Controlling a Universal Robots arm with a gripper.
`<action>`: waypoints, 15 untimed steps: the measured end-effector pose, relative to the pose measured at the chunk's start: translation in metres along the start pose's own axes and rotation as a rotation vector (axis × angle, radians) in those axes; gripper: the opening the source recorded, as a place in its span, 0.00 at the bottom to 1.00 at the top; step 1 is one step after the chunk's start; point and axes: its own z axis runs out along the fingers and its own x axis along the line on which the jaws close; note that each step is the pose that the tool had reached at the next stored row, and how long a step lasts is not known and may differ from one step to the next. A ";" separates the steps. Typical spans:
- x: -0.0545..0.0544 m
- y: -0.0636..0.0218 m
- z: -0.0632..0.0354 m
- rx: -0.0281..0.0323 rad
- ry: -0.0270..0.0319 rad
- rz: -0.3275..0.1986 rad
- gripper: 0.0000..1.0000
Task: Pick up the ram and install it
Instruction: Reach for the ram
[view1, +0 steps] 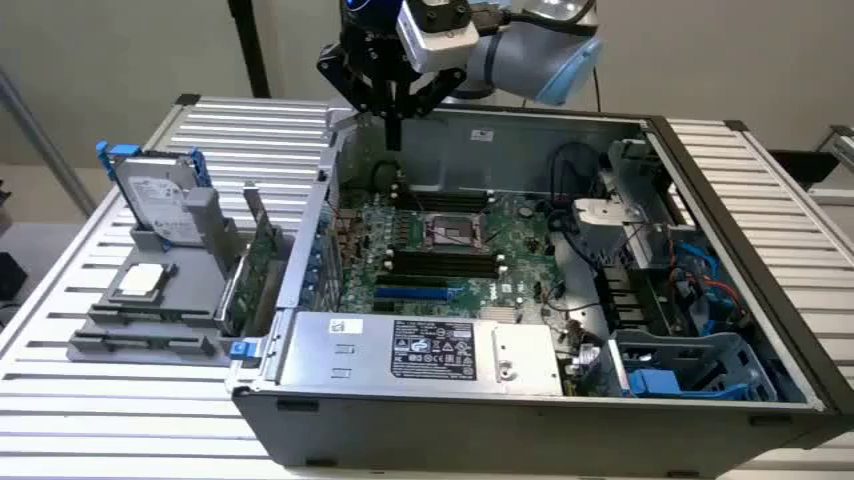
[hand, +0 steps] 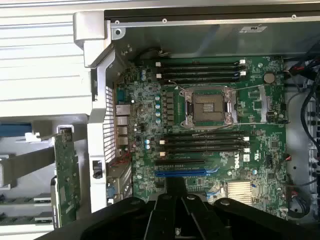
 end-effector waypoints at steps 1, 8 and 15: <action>0.000 0.0000 0.0000 0.0000 0.0000 0.000 0.00; 0.000 0.0000 0.0000 0.0000 0.0000 0.000 0.00; 0.004 -0.0017 -0.0003 0.0002 0.0001 0.000 0.00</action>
